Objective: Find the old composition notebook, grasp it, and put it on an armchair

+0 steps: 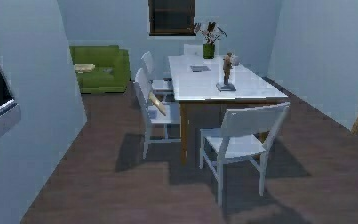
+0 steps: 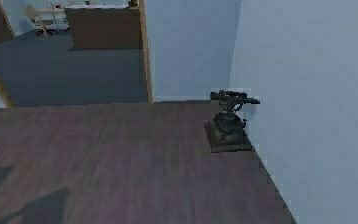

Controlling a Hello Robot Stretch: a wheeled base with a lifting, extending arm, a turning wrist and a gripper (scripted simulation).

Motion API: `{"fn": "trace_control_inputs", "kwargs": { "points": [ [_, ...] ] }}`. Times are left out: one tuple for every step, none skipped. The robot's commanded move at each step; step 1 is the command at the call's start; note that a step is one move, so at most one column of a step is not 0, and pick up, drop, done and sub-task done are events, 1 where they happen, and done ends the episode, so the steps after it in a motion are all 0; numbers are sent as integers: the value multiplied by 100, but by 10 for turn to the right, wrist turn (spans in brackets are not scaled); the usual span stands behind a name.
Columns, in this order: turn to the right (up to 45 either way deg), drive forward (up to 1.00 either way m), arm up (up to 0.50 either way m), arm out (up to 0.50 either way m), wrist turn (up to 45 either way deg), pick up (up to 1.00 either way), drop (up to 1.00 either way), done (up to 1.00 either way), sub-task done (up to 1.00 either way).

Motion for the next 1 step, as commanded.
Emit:
{"fn": "trace_control_inputs", "kwargs": {
  "points": [
    [-30,0,0,0,0,0,0,0,0]
  ]
}}
